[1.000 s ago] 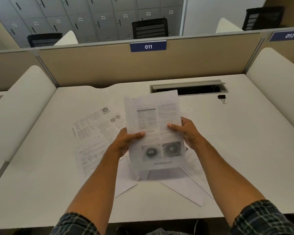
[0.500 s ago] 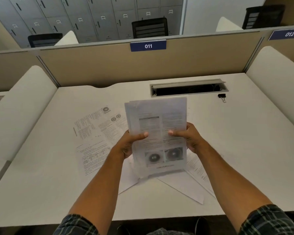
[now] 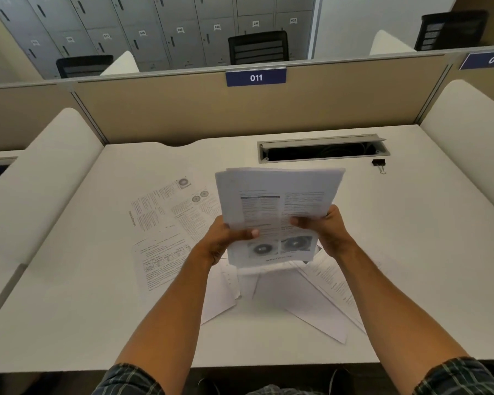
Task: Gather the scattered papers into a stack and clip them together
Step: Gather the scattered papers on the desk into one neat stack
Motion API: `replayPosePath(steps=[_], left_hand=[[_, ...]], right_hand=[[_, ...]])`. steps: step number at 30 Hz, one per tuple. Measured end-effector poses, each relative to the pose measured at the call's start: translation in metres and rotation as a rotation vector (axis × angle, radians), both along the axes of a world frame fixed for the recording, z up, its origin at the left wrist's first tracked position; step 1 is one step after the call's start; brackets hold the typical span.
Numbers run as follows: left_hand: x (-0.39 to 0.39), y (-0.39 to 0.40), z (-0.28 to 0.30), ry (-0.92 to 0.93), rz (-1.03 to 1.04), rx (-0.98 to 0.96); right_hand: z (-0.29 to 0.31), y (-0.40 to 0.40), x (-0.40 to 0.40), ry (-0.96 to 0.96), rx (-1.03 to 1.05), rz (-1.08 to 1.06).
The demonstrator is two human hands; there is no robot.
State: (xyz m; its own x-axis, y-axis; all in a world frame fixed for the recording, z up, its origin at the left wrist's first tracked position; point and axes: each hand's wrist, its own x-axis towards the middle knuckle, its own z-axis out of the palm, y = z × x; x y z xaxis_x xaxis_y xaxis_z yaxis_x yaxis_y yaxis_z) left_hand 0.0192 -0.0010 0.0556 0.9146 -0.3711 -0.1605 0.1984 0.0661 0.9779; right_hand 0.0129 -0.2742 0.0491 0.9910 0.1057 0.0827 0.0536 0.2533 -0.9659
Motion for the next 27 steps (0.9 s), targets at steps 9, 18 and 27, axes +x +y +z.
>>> replayPosePath(steps=[9, 18, 27], left_hand=[[0.001, -0.011, -0.003, 0.035, 0.027, 0.069], [0.014, 0.016, -0.018, 0.145, 0.235, 0.14], [0.005, 0.049, -0.042, 0.242, 0.268, 0.16]], right_hand=[[-0.014, 0.004, 0.001, 0.107, -0.094, -0.081], [-0.006, -0.025, 0.022, 0.303, -0.394, -0.182], [-0.049, -0.074, 0.001, 0.812, -1.55, -0.213]])
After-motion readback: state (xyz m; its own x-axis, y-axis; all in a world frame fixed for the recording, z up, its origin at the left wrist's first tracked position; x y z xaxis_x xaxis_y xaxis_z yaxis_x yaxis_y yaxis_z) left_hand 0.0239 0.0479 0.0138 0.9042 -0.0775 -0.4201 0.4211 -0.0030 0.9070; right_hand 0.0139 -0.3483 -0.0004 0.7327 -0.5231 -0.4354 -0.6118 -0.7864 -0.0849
